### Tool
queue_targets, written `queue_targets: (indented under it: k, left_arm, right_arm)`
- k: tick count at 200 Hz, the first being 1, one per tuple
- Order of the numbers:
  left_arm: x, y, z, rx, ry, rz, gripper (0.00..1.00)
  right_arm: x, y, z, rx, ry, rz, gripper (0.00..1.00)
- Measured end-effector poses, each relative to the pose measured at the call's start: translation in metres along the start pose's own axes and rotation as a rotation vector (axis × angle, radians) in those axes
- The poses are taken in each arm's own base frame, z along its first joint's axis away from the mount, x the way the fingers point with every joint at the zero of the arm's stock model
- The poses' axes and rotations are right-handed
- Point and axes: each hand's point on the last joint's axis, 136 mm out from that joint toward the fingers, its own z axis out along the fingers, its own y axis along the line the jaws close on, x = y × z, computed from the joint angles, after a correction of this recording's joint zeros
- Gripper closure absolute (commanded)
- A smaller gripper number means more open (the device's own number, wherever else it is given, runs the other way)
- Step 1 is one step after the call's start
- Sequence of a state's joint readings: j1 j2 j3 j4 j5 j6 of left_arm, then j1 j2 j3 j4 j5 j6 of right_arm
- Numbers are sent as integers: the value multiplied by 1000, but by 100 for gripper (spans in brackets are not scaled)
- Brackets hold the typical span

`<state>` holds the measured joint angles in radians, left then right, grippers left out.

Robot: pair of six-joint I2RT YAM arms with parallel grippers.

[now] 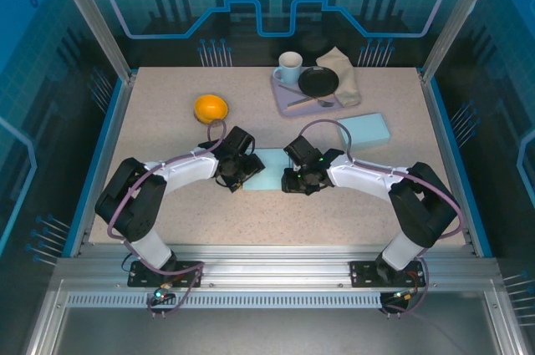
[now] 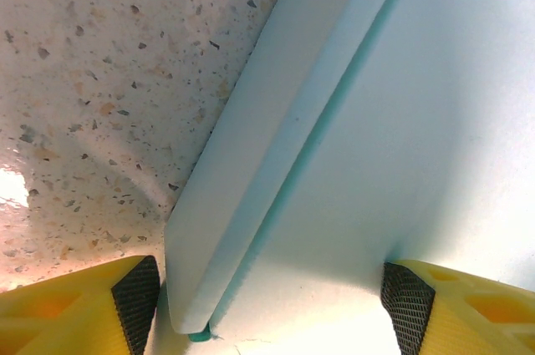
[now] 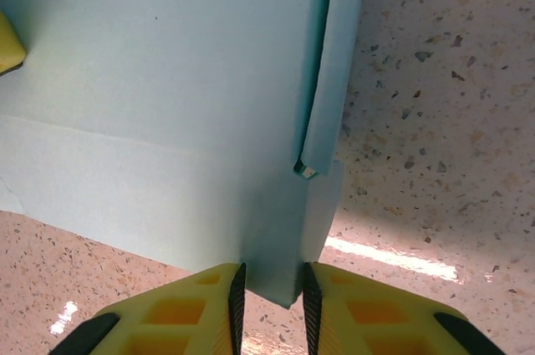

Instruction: Fold the paper box

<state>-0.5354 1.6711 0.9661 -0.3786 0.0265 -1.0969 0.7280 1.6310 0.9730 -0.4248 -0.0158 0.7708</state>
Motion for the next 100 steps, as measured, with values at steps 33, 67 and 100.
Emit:
queue_targets:
  k: [33, 67, 100]
  left_arm:
    - [-1, 0, 0, -1, -1, 0, 25]
    - [-1, -1, 0, -1, -3, 2, 25]
    - [-2, -1, 1, -1, -4, 2, 25]
  right_arm:
    - [0, 1, 1, -5, 2, 0, 73]
    - [-1, 1, 3, -3, 1, -1, 74]
    - [-2, -1, 6, -5, -9, -5, 74]
